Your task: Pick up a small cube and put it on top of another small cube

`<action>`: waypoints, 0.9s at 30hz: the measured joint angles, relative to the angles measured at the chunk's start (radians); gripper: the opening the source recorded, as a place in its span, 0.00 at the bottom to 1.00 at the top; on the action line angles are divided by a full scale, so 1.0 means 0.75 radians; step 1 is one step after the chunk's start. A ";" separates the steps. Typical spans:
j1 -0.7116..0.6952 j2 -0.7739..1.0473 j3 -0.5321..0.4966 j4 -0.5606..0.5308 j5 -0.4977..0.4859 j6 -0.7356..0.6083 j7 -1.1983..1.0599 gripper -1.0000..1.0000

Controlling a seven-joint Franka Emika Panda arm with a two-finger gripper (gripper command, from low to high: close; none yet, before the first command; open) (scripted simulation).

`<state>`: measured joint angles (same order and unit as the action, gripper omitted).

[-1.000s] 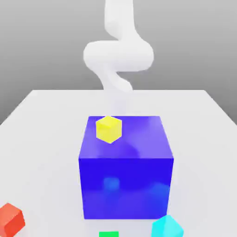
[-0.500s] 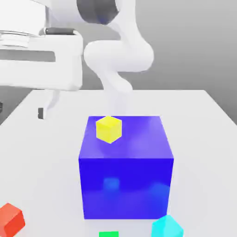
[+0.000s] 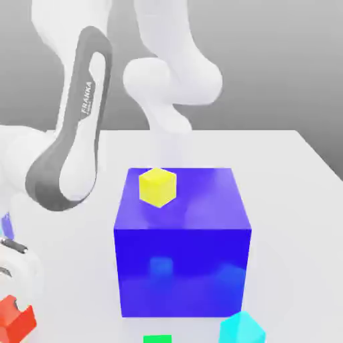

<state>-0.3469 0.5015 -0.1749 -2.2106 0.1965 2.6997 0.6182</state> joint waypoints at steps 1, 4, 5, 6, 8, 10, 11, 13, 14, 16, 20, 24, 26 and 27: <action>-0.010 0.036 0.012 0.008 0.011 0.028 -0.008 0.00; -0.010 0.036 0.012 0.008 0.011 0.028 -0.008 0.00; -0.010 0.036 0.012 0.008 0.012 0.027 -0.009 0.00; -0.010 0.036 0.013 0.008 0.012 0.027 -0.009 0.00; -0.012 0.039 0.014 0.008 0.012 0.029 -0.009 0.00; 0.004 -0.032 -0.008 -0.007 -0.012 -0.026 0.009 0.00; 0.014 -0.076 -0.021 -0.017 -0.028 -0.061 0.020 0.00; 0.056 -0.146 -0.021 -0.036 -0.055 -0.112 0.058 0.00; 0.100 -0.172 -0.001 -0.047 -0.068 -0.126 0.095 0.00; 0.186 -0.212 0.040 -0.068 -0.091 -0.144 0.164 0.00; 0.349 -0.284 0.125 -0.110 -0.143 -0.169 0.305 0.00; 0.512 -0.357 0.212 -0.156 -0.206 -0.189 0.454 0.00; 0.595 -0.377 0.257 -0.174 -0.243 -0.188 0.535 0.00; 0.639 -0.355 0.277 -0.175 -0.265 -0.163 0.578 0.00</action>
<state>0.1324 0.2356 0.0331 -2.3420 -0.0022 2.5776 1.0518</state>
